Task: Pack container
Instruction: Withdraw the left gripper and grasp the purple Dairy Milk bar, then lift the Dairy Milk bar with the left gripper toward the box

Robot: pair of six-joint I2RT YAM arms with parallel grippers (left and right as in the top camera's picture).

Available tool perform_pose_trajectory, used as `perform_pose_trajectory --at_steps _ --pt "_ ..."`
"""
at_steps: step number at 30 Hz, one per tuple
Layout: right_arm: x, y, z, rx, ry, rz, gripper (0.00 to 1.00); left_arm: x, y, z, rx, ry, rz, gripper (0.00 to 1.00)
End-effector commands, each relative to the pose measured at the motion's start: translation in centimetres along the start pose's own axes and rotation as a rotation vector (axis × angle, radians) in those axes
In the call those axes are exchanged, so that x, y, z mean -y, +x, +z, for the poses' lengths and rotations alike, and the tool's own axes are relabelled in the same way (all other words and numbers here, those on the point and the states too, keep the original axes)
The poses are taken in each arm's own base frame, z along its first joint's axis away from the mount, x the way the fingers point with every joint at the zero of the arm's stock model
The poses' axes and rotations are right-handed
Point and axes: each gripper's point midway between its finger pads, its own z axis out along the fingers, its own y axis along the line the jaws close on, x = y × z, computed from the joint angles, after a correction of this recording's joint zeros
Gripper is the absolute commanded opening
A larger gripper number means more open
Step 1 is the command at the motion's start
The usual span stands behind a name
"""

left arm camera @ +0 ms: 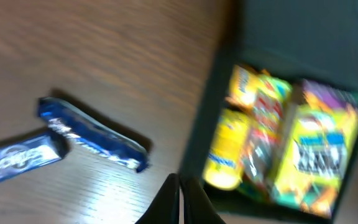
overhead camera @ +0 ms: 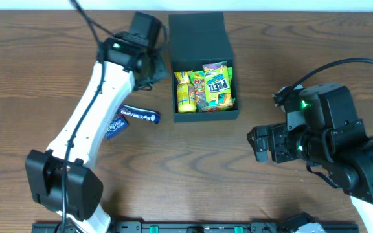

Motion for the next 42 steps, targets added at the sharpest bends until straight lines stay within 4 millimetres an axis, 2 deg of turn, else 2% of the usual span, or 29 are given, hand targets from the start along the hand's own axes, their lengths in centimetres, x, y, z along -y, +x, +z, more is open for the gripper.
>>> perform_pose_trajectory --at_steps 1,4,9,10,11,12,15,23,28,37,42 --pt "0.1 -0.2 -0.3 0.011 0.0 -0.002 0.99 -2.9 -0.1 1.1 0.003 -0.088 -0.165 0.06" --pt "0.1 -0.2 -0.3 0.011 0.0 -0.002 0.99 -5.2 0.7 2.5 -0.029 -0.141 -0.266 0.06" --pt "0.1 -0.2 -0.3 0.011 0.0 -0.002 0.99 -8.3 3.5 5.6 -0.087 -0.224 -0.385 0.07" --pt "0.1 -0.2 -0.3 0.011 0.0 -0.002 0.99 -8.5 3.9 6.1 -0.093 -0.226 -0.394 0.21" --pt "0.1 -0.2 -0.3 0.011 0.0 -0.002 0.99 -8.8 4.3 6.7 -0.095 -0.227 -0.407 0.52" --pt "0.1 -0.2 -0.3 0.011 0.0 -0.002 0.99 -9.0 4.6 7.2 -0.095 -0.229 -0.422 0.75" --pt "0.1 -0.2 -0.3 0.011 0.0 -0.002 0.99 -9.2 5.3 8.5 -0.1 -0.213 -0.432 0.89" --pt "0.1 -0.2 -0.3 0.011 0.0 -0.002 0.99 -9.9 6.4 10.3 -0.085 -0.215 -0.576 0.81" --pt "0.1 -0.2 -0.3 0.011 0.0 -0.002 0.99 -9.9 6.7 11.4 -0.069 -0.194 -0.654 0.72" --pt "0.1 -0.2 -0.3 0.011 0.0 -0.002 0.99 -9.4 5.9 12.9 -0.017 -0.125 -0.67 0.71" --pt "0.1 -0.2 -0.3 0.011 0.0 -0.002 0.99 -9.7 6.5 14.1 -0.03 -0.133 -0.671 0.68"
